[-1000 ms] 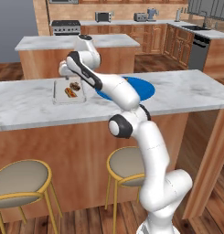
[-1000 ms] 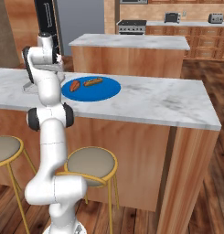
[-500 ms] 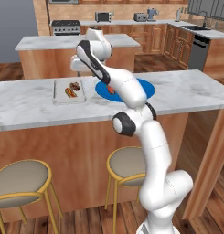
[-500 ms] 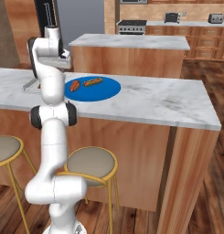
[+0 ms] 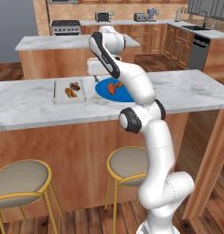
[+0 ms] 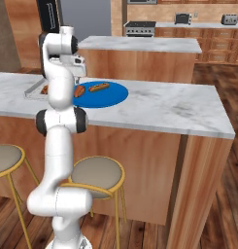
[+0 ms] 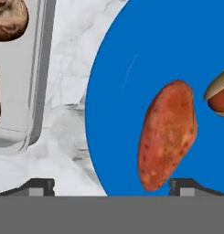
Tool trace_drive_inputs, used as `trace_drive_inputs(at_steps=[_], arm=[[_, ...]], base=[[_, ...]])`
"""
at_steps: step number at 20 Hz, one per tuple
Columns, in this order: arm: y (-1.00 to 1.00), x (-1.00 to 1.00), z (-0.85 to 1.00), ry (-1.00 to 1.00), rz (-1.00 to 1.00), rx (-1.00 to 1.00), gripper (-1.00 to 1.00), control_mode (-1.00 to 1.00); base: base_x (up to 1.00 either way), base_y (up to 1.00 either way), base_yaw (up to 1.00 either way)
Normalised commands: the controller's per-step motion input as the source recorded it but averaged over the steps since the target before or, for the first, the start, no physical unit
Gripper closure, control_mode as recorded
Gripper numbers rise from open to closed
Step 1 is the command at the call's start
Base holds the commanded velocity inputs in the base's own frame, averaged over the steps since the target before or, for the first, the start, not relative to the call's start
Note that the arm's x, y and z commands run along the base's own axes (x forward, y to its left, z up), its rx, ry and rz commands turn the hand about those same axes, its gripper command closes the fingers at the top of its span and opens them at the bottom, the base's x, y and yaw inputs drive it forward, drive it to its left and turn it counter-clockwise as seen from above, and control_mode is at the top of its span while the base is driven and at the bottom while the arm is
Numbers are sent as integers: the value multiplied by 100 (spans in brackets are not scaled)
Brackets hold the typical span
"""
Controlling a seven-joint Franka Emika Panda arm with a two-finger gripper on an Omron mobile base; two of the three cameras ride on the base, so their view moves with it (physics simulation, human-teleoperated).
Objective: Place one cooked food and one vegetable from the large plate to each tupperware container.
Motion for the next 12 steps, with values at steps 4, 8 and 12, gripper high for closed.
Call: trace_drive_inputs(at_steps=[4, 8, 12], arm=[[-60, -100, -69, -22, -5, 0, -100, -100], [-45, -100, -56, -43, -5, 0, -100, -100], [-10, -50, 33, -49, -5, 0, -100, -100]], base=[[0, 0, 0], [0, 0, 0], [0, 0, 0]])
